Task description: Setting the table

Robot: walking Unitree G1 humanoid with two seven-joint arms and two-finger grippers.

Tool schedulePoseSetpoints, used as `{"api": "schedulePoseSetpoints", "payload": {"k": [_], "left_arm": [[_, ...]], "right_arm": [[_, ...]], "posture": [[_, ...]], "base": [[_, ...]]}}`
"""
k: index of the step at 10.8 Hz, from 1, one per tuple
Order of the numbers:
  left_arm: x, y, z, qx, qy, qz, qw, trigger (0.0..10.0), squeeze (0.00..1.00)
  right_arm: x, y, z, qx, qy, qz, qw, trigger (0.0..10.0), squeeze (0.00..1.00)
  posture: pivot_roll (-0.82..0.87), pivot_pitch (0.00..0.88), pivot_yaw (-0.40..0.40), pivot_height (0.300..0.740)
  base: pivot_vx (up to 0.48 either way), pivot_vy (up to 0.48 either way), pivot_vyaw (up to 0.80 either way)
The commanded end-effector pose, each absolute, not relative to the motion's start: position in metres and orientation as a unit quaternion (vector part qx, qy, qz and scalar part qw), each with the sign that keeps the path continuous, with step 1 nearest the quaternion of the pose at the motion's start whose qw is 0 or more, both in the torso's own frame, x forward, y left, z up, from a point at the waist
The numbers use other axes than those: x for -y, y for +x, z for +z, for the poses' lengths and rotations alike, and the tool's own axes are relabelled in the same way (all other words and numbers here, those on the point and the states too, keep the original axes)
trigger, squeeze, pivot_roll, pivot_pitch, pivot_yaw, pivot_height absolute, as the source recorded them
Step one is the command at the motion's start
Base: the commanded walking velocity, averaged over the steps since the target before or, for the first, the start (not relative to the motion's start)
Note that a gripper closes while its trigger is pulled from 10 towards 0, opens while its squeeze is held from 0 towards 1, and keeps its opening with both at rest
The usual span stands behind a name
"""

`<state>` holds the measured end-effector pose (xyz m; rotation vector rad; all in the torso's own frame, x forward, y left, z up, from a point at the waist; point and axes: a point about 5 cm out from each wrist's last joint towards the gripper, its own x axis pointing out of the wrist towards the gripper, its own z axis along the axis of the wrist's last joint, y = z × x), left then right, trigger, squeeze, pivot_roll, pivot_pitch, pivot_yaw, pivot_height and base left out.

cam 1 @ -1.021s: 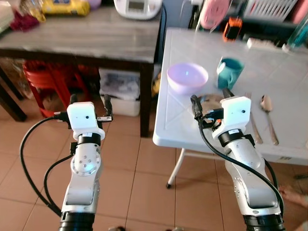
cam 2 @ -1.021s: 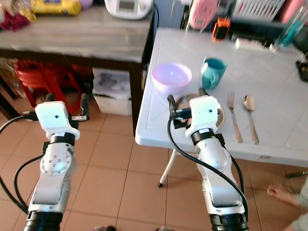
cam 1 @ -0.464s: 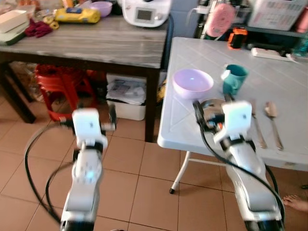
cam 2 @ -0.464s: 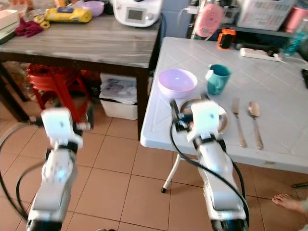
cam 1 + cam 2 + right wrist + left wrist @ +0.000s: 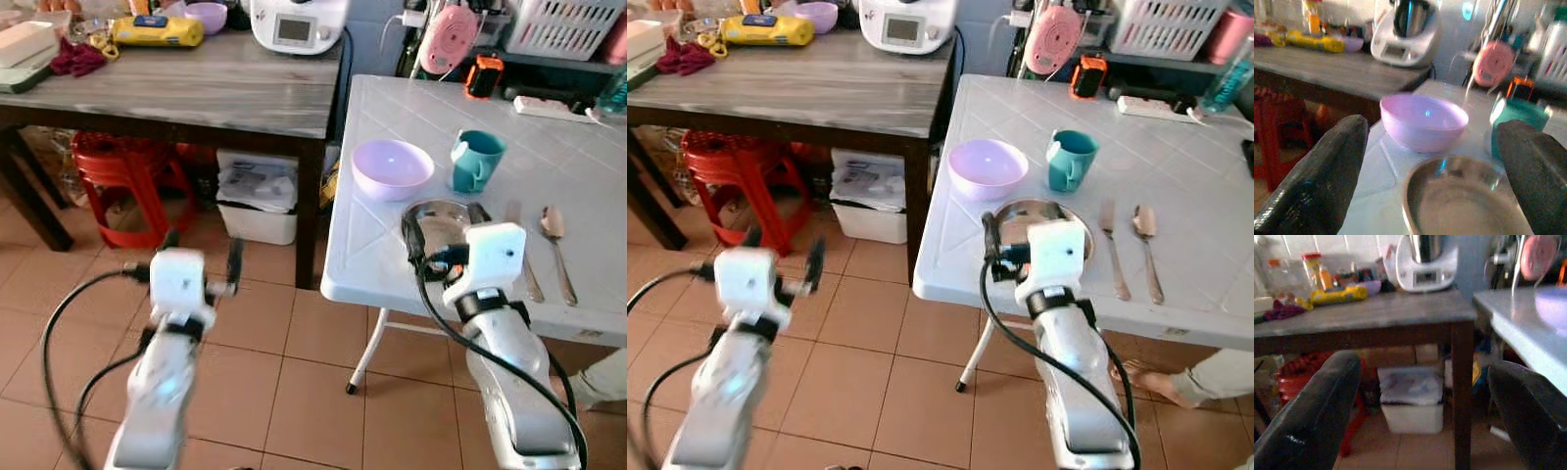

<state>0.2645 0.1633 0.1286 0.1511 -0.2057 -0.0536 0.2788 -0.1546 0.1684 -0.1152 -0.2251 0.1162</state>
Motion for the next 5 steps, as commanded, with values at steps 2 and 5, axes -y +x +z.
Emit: {"api": "schedulePoseSetpoints", "payload": {"k": [2, 5], "left_arm": [[-0.16, 0.257, 0.129, 0.099, 0.085, -0.048, 0.99, 10.0, 0.0], [-0.147, 0.255, 0.127, 0.098, 0.074, -0.065, 0.99, 10.0, 0.0]], "right_arm": [[0.155, 0.277, 0.17, 0.109, -0.055, 0.069, 0.99, 10.0, 0.0], [0.166, 0.274, 0.17, 0.109, -0.067, 0.024, 0.991, 10.0, 0.0]], "posture": [[-0.06, 0.162, -0.008, 0.74], [-0.09, 0.185, 0.013, 0.74]], "base": [[0.0, 0.0, 0.0], [0.0, 0.0, 0.0]]}}
